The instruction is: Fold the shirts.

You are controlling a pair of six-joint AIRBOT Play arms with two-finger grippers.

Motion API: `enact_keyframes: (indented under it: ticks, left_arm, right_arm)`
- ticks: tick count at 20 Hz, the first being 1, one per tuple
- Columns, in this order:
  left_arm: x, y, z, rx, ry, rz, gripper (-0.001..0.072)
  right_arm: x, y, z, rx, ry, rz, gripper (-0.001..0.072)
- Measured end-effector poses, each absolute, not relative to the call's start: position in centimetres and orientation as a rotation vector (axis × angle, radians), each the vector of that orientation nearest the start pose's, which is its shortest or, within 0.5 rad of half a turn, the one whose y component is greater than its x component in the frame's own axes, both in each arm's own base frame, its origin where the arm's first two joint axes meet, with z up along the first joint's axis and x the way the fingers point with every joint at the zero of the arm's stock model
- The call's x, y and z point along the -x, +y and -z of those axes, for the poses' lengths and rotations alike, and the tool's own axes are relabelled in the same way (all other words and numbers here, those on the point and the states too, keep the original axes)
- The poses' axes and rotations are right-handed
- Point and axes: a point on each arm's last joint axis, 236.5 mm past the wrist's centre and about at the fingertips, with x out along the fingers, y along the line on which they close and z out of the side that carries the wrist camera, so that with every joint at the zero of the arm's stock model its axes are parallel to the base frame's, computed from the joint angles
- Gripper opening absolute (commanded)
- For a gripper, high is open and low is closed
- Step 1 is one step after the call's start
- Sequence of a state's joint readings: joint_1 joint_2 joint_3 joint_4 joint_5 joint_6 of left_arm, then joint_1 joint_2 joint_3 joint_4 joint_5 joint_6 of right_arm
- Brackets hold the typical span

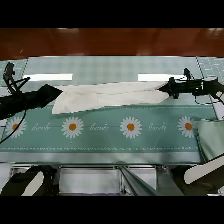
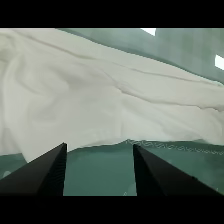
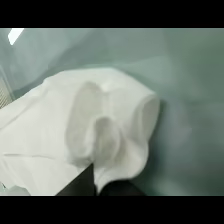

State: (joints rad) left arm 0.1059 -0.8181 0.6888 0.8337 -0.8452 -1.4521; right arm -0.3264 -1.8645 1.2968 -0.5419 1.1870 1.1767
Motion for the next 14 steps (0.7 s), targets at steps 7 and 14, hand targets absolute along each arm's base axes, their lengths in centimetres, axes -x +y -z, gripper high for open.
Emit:
enact_keyframes:
  ticks: [7,14]
  left_arm:
    - [-33.9,-10.5,-7.0,0.630,0.861,0.313,0.0014]
    - [-35.9,-19.1,-6.0,0.561,0.898,0.516,0.0014]
  right_arm:
    - [-45.0,2.8,0.5,-0.729,1.183,-0.419,0.0031]
    - [-39.4,1.6,-9.2,-0.520,1.045,-0.359,0.0031]
